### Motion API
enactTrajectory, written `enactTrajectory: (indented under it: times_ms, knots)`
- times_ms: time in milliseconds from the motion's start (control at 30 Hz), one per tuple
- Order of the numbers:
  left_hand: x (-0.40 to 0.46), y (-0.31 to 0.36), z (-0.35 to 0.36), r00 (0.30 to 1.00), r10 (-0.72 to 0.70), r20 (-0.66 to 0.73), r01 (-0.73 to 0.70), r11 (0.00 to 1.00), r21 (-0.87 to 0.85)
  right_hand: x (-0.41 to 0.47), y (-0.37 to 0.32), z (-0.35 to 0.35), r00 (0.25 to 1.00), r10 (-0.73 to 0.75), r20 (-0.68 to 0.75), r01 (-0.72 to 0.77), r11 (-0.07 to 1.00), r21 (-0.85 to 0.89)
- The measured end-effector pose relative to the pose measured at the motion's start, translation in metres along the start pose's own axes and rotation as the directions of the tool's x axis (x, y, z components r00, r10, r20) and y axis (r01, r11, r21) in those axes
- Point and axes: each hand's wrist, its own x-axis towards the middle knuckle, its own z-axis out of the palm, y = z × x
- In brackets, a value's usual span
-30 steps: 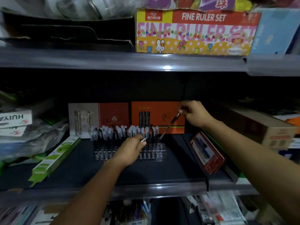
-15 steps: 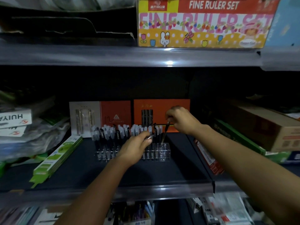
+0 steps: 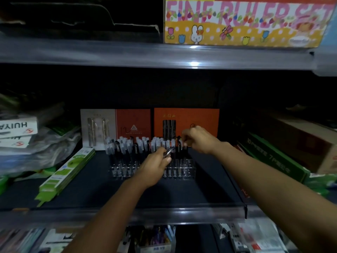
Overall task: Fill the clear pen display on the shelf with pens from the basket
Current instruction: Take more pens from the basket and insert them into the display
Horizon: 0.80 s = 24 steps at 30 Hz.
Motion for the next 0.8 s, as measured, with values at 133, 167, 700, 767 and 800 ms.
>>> enactTrajectory:
  times_ms: [133,167,700,767,800]
  knots:
    - [0.000,-0.001,-0.002,0.999,0.000,-0.040,-0.002,0.998,-0.063,0.003,-0.003,-0.001,1.000,-0.024,-0.006,0.024,1.000,0.001]
    - [0.000,-0.001,-0.002,0.999,-0.004,-0.046,0.000,0.997,-0.075,0.003,-0.003,-0.002,1.000,-0.026,-0.003,0.026,1.000,-0.009]
    - [-0.002,0.029,0.001,0.998,0.009,-0.063,-0.022,0.976,-0.215,-0.034,-0.033,-0.032,0.980,-0.173,-0.102,0.196,0.936,0.294]
    - [-0.004,0.030,0.000,0.999,-0.009,-0.042,0.000,0.976,-0.220,-0.038,-0.035,-0.037,0.980,-0.153,-0.127,0.186,0.933,0.309]
    - [-0.005,0.030,-0.001,1.000,-0.019,-0.025,0.013,0.976,-0.217,-0.040,-0.035,-0.041,0.980,-0.136,-0.144,0.175,0.934,0.313]
